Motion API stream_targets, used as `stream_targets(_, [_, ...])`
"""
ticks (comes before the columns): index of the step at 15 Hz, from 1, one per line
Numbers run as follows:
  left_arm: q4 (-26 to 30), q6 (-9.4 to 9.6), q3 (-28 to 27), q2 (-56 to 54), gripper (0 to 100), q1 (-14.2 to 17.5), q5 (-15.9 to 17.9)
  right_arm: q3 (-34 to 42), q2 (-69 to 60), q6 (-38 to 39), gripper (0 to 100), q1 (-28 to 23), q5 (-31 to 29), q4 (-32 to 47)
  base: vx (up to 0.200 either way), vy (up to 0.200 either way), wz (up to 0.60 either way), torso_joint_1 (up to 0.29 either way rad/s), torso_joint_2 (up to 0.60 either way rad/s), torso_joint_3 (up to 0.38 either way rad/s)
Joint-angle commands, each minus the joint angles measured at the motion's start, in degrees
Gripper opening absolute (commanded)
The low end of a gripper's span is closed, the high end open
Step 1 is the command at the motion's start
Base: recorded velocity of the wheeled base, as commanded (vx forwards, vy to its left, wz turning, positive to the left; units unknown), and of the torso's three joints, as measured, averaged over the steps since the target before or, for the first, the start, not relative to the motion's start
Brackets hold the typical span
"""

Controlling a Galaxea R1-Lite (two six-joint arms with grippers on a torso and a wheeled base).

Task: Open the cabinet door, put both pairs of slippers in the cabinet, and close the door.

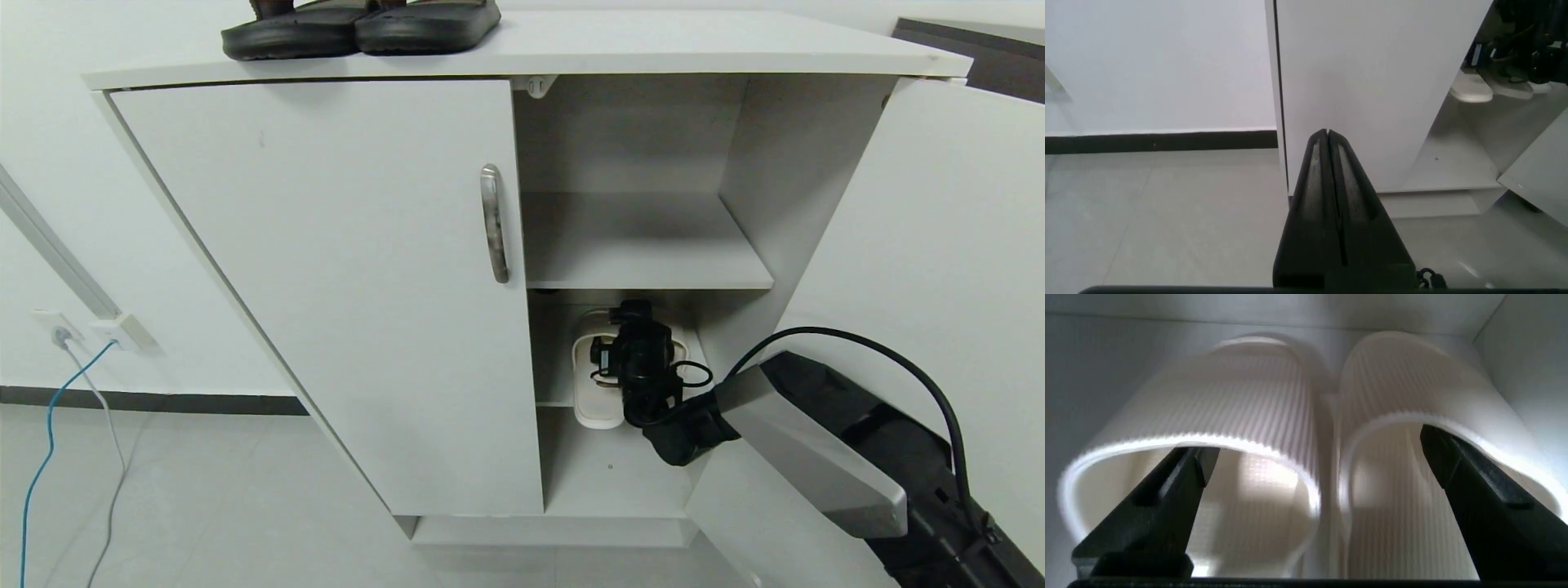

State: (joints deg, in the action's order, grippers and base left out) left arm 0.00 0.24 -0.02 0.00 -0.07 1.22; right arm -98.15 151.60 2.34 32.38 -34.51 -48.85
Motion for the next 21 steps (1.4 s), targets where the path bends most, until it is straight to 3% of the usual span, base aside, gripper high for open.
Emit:
stream_targets(1, [0.0, 0.11, 0.0, 0.1, 0, 0.0, 0.0, 6.3, -4.4, 0.2, 100, 0.7, -0.1, -1.3, 0.000, 0.000, 0.00, 0.000, 0.00, 0.000])
stream_targets(14, [0.0, 0.11, 0.0, 0.1, 0, 0.0, 0.0, 50.2, -27.0, 0.8, 100, 12.5, -3.4, -18.6, 0.000, 0.000, 0.00, 0.000, 0.00, 0.000])
stream_targets(17, [0.0, 0.02, -0.1, 0.1, 0, 0.0, 0.0, 52.7, -28.1, 0.6, 100, 13.8, -3.8, -20.1, 0.000, 0.000, 0.00, 0.000, 0.00, 0.000])
stream_targets(21, [0.0, 0.02, 0.0, 0.1, 0, 0.0, 0.0, 53.0, -28.1, 0.6, 100, 13.8, -3.8, -20.1, -0.200, 0.000, 0.00, 0.001, 0.00, 0.004])
